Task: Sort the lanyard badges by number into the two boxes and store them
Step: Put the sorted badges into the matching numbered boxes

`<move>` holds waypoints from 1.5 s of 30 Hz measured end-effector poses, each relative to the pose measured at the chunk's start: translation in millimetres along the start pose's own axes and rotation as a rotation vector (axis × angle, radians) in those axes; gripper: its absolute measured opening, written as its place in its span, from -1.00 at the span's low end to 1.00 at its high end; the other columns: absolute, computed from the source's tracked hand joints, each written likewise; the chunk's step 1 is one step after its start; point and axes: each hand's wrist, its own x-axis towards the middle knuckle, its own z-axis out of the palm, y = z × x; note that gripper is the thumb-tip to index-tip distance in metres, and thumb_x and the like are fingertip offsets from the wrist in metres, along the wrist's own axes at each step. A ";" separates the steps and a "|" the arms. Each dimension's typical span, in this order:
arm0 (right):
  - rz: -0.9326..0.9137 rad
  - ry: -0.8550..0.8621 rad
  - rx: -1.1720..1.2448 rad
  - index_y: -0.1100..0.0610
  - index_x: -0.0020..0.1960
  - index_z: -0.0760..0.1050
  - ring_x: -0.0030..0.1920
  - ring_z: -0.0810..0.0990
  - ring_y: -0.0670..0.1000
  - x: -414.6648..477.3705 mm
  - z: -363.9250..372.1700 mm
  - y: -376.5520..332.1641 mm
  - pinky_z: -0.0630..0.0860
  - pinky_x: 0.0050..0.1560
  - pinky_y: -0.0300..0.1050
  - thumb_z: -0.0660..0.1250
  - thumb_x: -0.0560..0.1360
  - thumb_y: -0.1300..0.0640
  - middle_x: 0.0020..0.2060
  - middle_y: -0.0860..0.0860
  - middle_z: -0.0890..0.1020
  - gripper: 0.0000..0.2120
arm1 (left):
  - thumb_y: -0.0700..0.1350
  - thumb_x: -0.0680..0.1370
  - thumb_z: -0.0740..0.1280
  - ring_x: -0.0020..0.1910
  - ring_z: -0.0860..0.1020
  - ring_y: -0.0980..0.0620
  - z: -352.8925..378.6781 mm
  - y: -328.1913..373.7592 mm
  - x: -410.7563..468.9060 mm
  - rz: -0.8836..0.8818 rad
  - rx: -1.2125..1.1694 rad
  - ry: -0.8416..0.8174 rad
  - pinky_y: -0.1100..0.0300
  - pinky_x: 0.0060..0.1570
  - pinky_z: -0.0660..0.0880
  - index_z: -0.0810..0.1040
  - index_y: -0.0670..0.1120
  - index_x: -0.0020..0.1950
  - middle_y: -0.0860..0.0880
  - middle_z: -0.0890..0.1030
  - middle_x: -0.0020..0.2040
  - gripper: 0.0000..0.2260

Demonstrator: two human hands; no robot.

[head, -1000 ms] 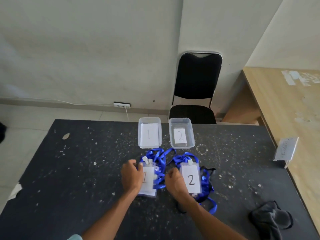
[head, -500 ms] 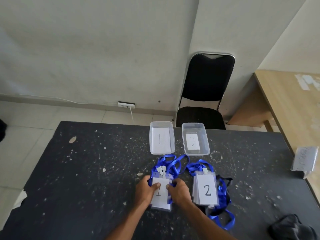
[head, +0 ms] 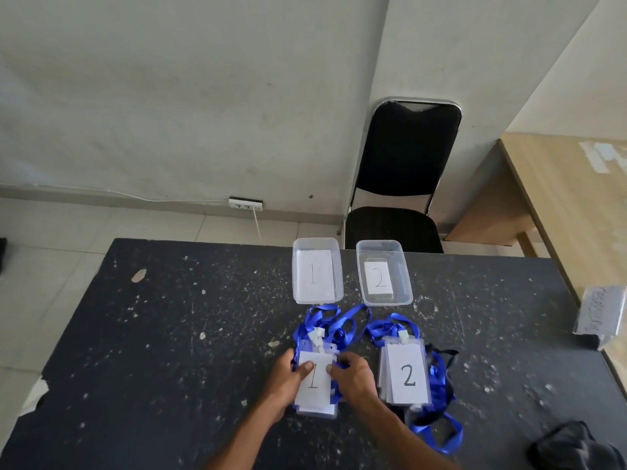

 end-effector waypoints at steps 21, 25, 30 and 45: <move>-0.061 -0.383 0.083 0.15 0.22 0.49 0.03 0.68 0.10 -26.2 -65.0 -48.7 0.64 0.05 0.10 0.29 0.60 0.04 0.02 0.13 0.68 -0.74 | 0.10 0.53 0.40 0.10 0.63 0.09 -22.0 59.9 -16.9 0.152 0.075 -0.150 -0.03 0.11 0.61 0.50 0.17 0.24 0.10 0.65 0.13 -0.71; -0.068 -0.357 0.219 0.25 0.09 0.50 0.01 0.69 0.14 -36.4 -64.9 -53.9 0.66 -0.02 0.05 0.27 0.62 0.14 0.00 0.19 0.68 -0.83 | 0.12 0.52 0.42 0.06 0.66 0.07 -16.5 58.0 -19.9 0.154 0.019 -0.117 -0.06 0.10 0.62 0.49 0.11 0.27 0.08 0.67 0.11 -0.65; -0.176 -0.296 0.177 0.23 0.05 0.50 -0.03 0.70 0.08 -42.9 -78.4 -85.6 0.67 -0.04 0.01 0.27 0.62 0.14 -0.04 0.13 0.67 -0.85 | 0.05 0.50 0.45 0.10 0.66 -0.04 -19.1 83.2 -24.8 0.145 -0.152 -0.157 -0.15 0.16 0.58 0.54 -0.06 0.24 -0.04 0.69 0.10 -0.63; -0.258 -0.198 0.259 0.33 0.09 0.51 0.01 0.68 0.17 12.5 -80.3 -226.9 0.66 0.00 0.10 0.26 0.60 0.23 0.01 0.24 0.65 -0.83 | -0.14 0.56 0.40 0.06 0.67 -0.17 -68.1 215.0 29.0 0.272 -0.276 -0.096 -0.15 0.16 0.58 0.64 -0.20 0.08 -0.15 0.71 0.02 -0.83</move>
